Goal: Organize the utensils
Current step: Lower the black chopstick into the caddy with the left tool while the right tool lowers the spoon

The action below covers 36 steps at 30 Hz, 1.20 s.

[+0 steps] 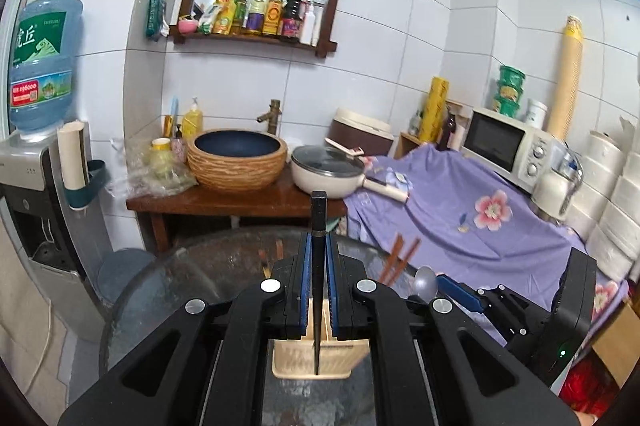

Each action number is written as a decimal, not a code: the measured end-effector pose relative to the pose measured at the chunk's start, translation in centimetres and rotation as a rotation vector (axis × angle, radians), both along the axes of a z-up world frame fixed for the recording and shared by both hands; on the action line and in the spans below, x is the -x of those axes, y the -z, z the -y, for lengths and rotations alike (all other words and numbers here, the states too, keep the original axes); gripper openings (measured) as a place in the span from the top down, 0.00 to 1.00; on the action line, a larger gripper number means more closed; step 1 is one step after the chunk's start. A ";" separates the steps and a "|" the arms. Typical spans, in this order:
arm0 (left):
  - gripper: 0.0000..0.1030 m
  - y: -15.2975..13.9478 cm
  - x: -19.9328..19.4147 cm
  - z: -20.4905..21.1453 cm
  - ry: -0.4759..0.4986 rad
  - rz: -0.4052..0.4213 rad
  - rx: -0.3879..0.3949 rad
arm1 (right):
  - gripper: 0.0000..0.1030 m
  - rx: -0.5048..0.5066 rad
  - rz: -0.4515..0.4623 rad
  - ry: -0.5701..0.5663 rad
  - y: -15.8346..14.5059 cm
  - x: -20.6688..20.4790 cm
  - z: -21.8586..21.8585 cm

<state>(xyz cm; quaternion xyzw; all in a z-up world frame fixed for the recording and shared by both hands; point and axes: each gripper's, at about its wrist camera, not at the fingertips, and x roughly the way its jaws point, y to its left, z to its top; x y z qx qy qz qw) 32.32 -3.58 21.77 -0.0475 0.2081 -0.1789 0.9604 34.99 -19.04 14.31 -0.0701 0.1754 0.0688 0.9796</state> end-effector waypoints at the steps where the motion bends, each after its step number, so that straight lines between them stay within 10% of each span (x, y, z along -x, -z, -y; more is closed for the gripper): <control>1: 0.93 -0.3 -0.6 0.1 -0.010 0.003 0.005 | 0.64 0.006 0.008 0.010 -0.4 -0.7 -0.1; 11: 0.93 -1.4 -5.3 0.7 -0.076 0.007 0.032 | 0.64 0.148 0.096 0.114 -1.4 -6.5 -1.6; 36: 0.93 10.0 -7.6 1.4 -0.077 -0.148 -0.062 | 0.63 0.200 0.084 0.074 8.0 -5.8 -3.3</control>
